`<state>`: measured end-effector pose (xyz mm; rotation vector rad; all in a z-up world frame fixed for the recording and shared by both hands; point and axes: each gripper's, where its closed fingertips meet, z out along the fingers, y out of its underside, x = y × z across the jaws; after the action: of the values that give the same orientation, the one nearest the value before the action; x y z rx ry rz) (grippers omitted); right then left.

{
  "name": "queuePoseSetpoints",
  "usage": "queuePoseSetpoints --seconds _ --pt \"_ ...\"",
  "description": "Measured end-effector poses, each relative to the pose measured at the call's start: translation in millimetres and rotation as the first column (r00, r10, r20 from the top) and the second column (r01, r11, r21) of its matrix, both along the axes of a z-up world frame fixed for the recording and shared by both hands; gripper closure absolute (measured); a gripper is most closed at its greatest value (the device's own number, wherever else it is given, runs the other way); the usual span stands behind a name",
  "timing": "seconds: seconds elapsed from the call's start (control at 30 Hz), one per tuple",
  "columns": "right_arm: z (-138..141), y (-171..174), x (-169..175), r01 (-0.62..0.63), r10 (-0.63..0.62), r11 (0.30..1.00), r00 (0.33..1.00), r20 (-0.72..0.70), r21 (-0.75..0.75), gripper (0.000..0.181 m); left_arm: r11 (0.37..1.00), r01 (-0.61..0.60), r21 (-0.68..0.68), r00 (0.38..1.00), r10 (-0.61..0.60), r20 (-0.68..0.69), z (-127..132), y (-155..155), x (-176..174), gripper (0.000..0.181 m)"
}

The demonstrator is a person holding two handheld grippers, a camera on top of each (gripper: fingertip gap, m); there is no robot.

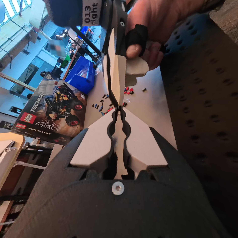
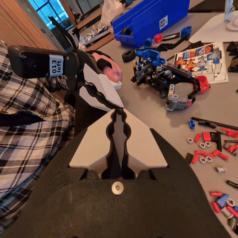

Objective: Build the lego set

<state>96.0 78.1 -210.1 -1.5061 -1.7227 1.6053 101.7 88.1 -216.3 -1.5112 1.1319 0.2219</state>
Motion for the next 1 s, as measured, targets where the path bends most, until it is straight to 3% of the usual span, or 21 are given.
queuePoseSetpoints --seconds 0.2,0.33,0.43,0.6,0.83,1.0 --pt "8.6 -1.6 -0.6 -0.003 0.002 1.000 0.998 -0.062 -0.018 0.178 1.000 0.003 -0.012 0.995 -0.001 0.103 9.1 -1.0 -0.8 0.178" --pt "-5.1 5.8 -1.5 0.017 -0.012 0.986 0.999 -0.032 0.166 0.179 0.991 -0.007 -0.134 0.986 0.029 0.162 -3.8 1.8 -2.7 0.176" --pt "-27.0 7.9 -0.9 -0.034 0.011 0.912 0.998 0.058 0.408 0.179 0.938 -0.019 -0.347 0.987 0.074 0.145 -39.6 -1.1 -4.4 0.155" --pt "-58.5 11.1 -4.1 -0.178 0.053 0.717 0.978 0.201 0.674 0.179 0.827 -0.007 -0.563 0.975 0.130 0.179 -72.4 -6.5 -6.5 0.156" --pt "-75.2 12.5 -6.9 -0.316 0.077 0.513 0.943 0.324 0.798 0.179 0.785 -0.018 -0.619 0.974 0.154 0.167 -79.9 -2.0 -7.4 0.171" --pt "-75.3 13.8 -2.5 -0.380 0.093 0.434 0.921 0.379 0.817 0.179 0.780 -0.012 -0.626 0.973 0.152 0.171 -80.2 -1.9 -7.5 0.174"
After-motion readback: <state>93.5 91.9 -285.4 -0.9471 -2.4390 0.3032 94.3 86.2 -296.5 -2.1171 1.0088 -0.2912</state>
